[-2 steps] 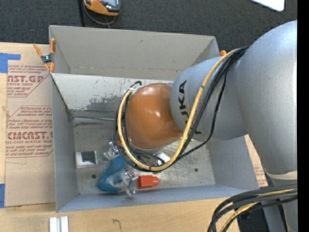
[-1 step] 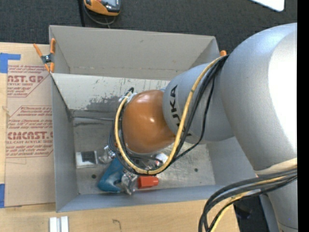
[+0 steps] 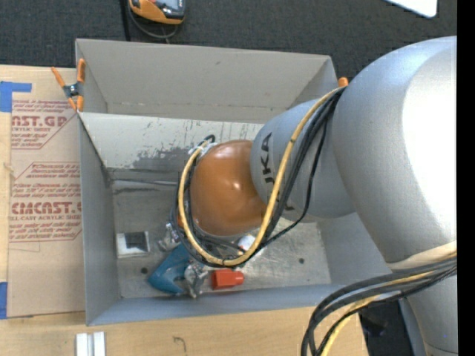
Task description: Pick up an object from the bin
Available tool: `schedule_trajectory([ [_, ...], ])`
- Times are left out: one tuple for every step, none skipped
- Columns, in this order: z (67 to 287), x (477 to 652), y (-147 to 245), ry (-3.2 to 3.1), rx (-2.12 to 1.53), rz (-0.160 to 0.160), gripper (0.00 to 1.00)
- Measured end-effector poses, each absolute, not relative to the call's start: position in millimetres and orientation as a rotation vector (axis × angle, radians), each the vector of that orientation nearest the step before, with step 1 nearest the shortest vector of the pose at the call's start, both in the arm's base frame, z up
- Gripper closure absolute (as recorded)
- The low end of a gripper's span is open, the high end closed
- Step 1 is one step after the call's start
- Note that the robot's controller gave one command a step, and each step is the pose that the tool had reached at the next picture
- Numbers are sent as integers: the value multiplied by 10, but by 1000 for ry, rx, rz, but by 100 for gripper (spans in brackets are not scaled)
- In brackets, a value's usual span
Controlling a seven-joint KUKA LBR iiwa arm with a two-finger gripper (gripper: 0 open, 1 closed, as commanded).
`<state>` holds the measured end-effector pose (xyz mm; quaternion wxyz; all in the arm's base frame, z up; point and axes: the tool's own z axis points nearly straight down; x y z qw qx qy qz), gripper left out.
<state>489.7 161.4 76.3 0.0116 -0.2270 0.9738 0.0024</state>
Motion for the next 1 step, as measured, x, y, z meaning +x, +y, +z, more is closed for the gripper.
schedule_trajectory([
  [763,4897,1615,3037,-709,7,100],
])
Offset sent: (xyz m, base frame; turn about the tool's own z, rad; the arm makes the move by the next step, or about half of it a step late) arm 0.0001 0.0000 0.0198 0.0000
